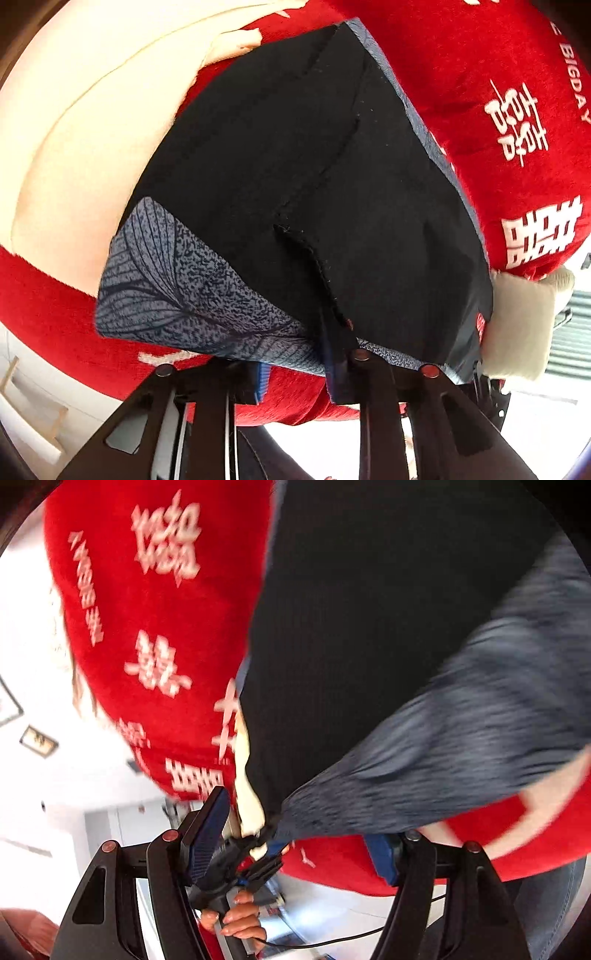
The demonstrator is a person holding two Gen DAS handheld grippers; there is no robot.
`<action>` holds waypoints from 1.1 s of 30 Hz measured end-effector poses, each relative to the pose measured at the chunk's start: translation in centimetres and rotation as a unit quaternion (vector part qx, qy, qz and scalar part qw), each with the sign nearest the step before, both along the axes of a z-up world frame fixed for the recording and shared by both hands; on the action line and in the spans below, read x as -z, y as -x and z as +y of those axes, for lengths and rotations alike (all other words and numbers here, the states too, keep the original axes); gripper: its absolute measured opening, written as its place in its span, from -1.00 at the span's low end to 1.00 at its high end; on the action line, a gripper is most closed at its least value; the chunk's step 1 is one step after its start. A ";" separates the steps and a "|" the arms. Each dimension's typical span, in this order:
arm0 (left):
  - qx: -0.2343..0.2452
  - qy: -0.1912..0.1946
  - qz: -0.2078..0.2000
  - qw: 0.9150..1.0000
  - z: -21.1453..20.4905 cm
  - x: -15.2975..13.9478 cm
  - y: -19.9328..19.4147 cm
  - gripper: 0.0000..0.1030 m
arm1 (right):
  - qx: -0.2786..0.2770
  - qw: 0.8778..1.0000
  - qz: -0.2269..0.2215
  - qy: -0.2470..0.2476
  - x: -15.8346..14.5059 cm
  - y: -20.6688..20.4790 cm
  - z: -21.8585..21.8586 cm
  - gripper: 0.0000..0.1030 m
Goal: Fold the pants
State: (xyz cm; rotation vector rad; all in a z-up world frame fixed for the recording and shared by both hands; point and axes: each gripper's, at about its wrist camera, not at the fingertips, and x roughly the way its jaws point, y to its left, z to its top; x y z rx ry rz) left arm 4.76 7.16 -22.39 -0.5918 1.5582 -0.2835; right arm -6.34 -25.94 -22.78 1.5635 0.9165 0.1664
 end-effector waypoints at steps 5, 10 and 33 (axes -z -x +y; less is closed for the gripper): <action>0.046 -0.027 -0.016 0.998 -1.2 -0.6 -0.7 -0.53 | 0.102 0.993 0.009 -0.060 1.9 3.9 -2.5 0.43; 0.054 -0.024 -0.012 0.998 -1.2 -1.0 -1.4 -0.53 | 0.140 0.985 0.073 -0.076 3.2 5.8 -3.5 -0.88; 0.031 -0.074 -0.172 0.982 -10.3 -7.7 -21.0 -0.62 | -0.165 0.964 0.055 0.200 -7.1 -23.9 -13.4 -0.87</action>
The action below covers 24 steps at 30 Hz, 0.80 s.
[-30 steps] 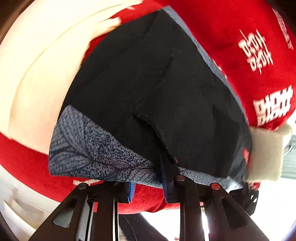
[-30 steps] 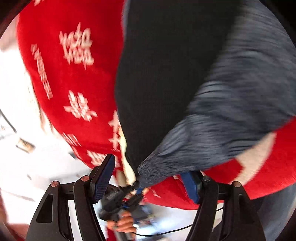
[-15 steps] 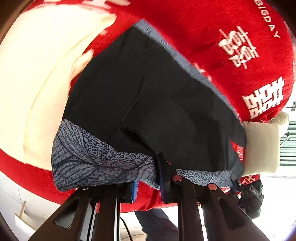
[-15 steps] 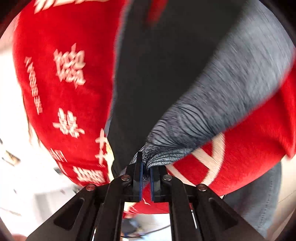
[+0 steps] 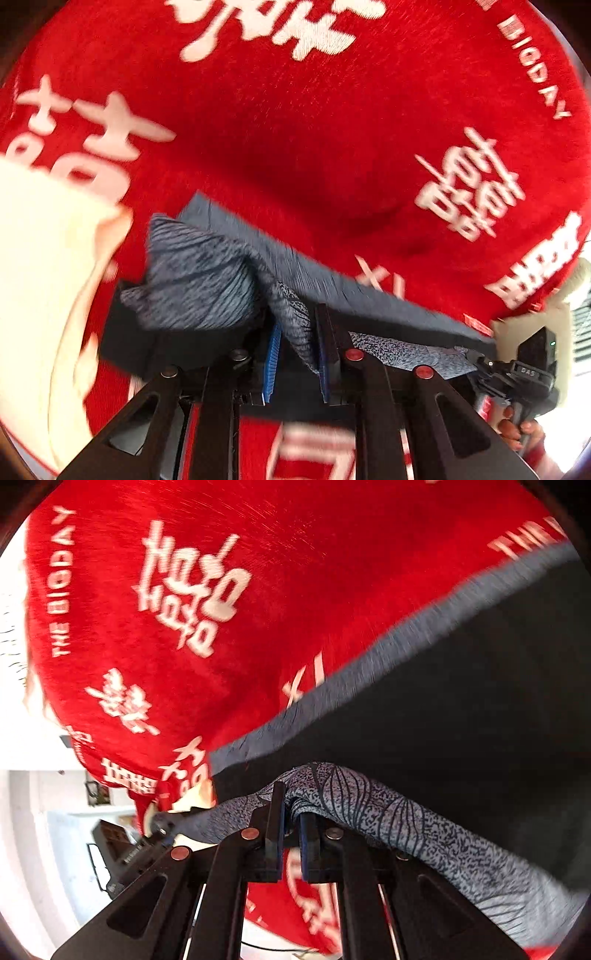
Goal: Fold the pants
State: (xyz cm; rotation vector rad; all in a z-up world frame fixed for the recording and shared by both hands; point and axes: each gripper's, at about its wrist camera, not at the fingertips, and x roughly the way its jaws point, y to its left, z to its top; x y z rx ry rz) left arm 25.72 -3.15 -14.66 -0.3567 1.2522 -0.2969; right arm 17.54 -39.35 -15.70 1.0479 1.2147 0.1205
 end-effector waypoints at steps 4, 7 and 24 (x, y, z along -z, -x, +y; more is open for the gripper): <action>-0.001 -0.052 0.005 0.999 -1.7 3.8 -3.4 -0.53 | -0.024 0.999 0.047 0.008 4.5 -4.1 -0.7 -0.82; -0.004 -0.093 0.020 0.995 -2.0 5.1 -5.3 -0.51 | -0.032 0.997 0.071 0.007 6.8 -5.2 -0.6 -0.80; 0.041 -0.227 0.006 0.973 -5.8 6.2 -0.2 -0.51 | -0.205 0.961 0.047 0.181 4.0 -6.1 5.9 0.13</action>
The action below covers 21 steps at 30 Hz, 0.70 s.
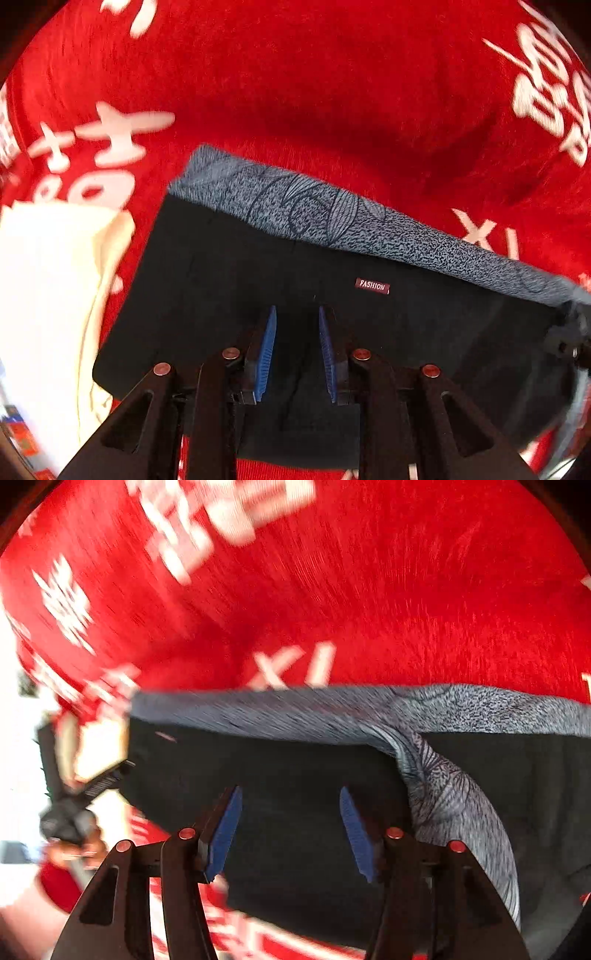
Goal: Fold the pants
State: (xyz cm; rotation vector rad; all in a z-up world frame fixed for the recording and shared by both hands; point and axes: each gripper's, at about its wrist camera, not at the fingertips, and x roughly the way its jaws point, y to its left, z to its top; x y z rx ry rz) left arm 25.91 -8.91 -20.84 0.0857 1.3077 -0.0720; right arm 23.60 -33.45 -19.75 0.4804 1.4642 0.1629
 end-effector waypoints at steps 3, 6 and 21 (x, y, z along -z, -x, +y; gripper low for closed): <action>0.019 -0.018 0.002 1.000 -0.8 -0.3 0.4 -0.51 | 0.021 0.999 -0.034 0.009 -0.3 -0.7 -1.6 -0.12; 0.014 -0.027 0.016 0.999 -1.1 -1.5 1.2 -0.51 | 0.074 0.996 -0.046 -0.034 -1.5 -0.3 -3.9 -0.07; 0.099 0.072 0.036 0.992 -10.5 -6.3 12.7 0.94 | 0.194 0.980 -0.021 -0.034 -5.4 18.2 -9.5 0.54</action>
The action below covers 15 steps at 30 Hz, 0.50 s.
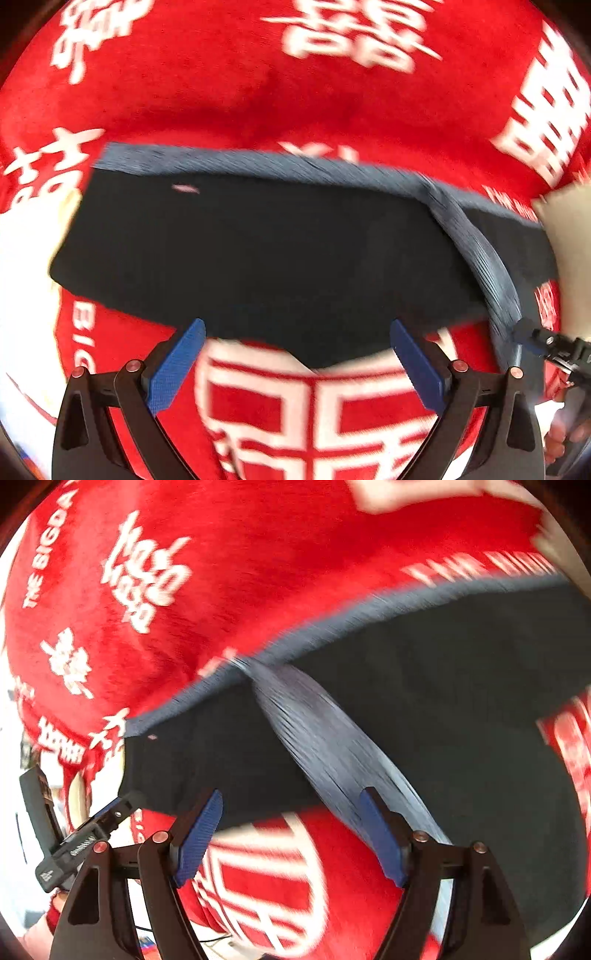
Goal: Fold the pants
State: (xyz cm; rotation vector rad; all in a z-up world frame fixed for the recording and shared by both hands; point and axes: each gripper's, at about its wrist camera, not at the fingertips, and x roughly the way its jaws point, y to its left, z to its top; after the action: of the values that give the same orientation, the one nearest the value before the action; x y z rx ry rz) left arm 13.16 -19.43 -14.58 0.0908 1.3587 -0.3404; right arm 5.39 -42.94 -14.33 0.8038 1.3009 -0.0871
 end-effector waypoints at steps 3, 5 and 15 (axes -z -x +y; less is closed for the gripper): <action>0.039 0.003 0.007 0.999 -1.9 0.3 2.7 0.94 | 0.043 0.998 0.030 0.028 -0.2 5.1 -0.6 0.54; 0.060 0.000 0.008 0.998 -2.8 0.4 4.4 0.94 | 0.070 0.995 0.048 0.043 -0.1 8.4 -0.9 0.54; 0.119 0.000 0.023 0.993 -2.8 0.4 10.5 0.94 | 0.186 0.974 0.110 0.071 2.0 21.5 -3.2 0.54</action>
State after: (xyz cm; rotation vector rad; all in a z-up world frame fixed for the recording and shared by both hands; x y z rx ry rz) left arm 2.63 -22.23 -14.94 0.2473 1.3962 -0.5447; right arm -16.06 -46.15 -16.37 0.9253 1.3191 -0.5768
